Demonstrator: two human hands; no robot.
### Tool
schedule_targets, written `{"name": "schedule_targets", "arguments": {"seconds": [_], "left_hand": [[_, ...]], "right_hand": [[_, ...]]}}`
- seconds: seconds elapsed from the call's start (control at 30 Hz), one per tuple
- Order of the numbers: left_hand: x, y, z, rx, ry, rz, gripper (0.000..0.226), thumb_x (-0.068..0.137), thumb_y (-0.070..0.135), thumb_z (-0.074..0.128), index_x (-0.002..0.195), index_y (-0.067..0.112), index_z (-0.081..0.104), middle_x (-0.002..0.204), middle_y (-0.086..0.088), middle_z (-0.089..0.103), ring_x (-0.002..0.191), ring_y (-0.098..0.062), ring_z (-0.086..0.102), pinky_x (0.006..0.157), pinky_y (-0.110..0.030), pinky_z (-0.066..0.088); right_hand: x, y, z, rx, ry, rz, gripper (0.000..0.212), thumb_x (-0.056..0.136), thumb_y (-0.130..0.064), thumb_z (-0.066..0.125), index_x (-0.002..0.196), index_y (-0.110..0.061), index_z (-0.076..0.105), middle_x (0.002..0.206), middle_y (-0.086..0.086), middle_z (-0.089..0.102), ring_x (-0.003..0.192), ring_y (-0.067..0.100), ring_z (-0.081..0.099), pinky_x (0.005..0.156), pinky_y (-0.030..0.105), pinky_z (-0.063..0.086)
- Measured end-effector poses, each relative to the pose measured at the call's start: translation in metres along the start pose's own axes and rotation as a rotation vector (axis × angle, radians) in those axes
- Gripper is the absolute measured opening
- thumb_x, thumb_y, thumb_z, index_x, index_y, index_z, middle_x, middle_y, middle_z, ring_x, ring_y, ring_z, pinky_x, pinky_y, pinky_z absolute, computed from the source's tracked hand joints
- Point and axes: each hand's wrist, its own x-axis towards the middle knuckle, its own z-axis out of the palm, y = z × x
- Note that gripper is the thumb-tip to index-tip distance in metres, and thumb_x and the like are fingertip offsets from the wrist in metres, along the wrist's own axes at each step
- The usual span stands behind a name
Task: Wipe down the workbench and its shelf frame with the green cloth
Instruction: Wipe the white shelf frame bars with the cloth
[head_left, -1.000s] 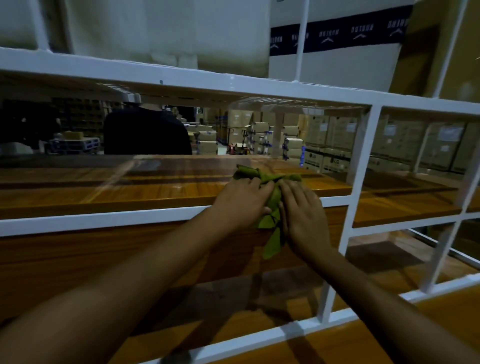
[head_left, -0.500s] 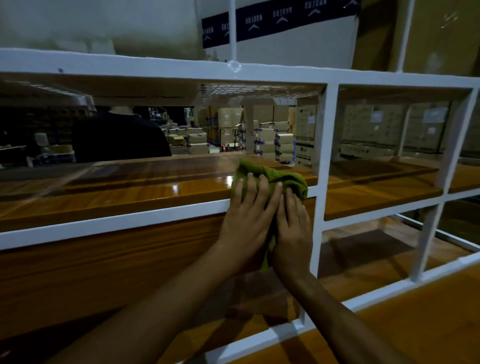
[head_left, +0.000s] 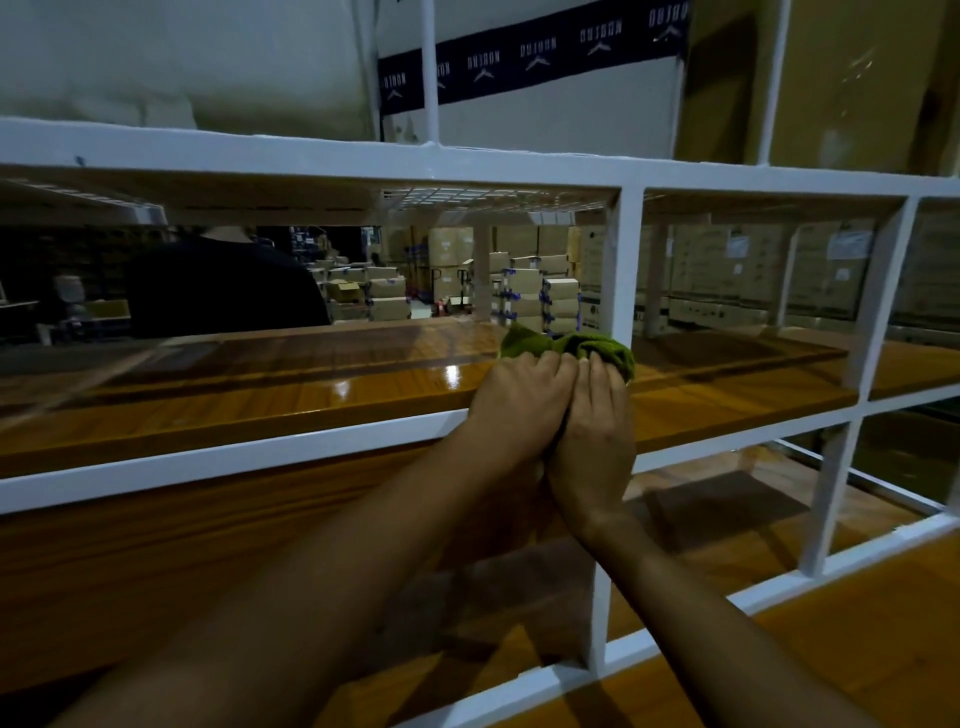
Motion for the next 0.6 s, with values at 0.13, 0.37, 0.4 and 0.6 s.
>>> {"name": "schedule_targets", "arguments": {"seconds": [0.13, 0.37, 0.4, 0.6], "left_hand": [[-0.021, -0.018, -0.001, -0.024, 0.010, -0.013, 0.034, 0.099, 0.025, 0.041, 0.129, 0.012, 0.050, 0.115, -0.010, 0.062, 0.087, -0.026, 0.061, 0.065, -0.036, 0.041], [-0.072, -0.068, -0.021, -0.073, -0.093, -0.127, 0.038, 0.100, 0.035, 0.042, 0.132, 0.016, 0.044, 0.125, -0.007, 0.057, 0.102, -0.026, 0.057, 0.080, -0.036, 0.043], [-0.081, -0.075, -0.024, -0.066, -0.099, -0.132, 0.039, 0.100, 0.036, 0.042, 0.133, 0.016, 0.043, 0.125, -0.007, 0.056, 0.102, -0.026, 0.056, 0.079, -0.036, 0.042], [-0.133, -0.093, -0.019, -0.027, 0.043, -0.134, 0.052, 0.095, 0.030, 0.034, 0.141, 0.008, 0.043, 0.133, -0.016, 0.054, 0.115, -0.034, 0.053, 0.100, -0.043, 0.039]], "right_hand": [[-0.005, -0.021, -0.003, -0.009, 0.014, -0.020, 0.047, 0.093, -0.017, 0.048, 0.136, -0.001, 0.052, 0.139, 0.018, 0.055, 0.131, 0.031, 0.048, 0.108, 0.043, 0.036], [-0.004, -0.077, -0.009, 0.207, -0.068, -0.145, 0.035, 0.085, -0.015, 0.065, 0.118, -0.005, 0.065, 0.118, 0.013, 0.066, 0.114, 0.032, 0.058, 0.104, 0.046, 0.036], [-0.006, -0.088, -0.009, 0.225, -0.060, -0.154, 0.034, 0.085, -0.017, 0.061, 0.117, -0.005, 0.065, 0.116, 0.014, 0.066, 0.113, 0.032, 0.059, 0.104, 0.045, 0.035], [-0.043, -0.117, -0.012, 0.335, -0.095, -0.223, 0.061, 0.087, -0.009, 0.068, 0.143, -0.003, 0.044, 0.147, 0.016, 0.046, 0.141, 0.028, 0.035, 0.117, 0.047, 0.026]]}}
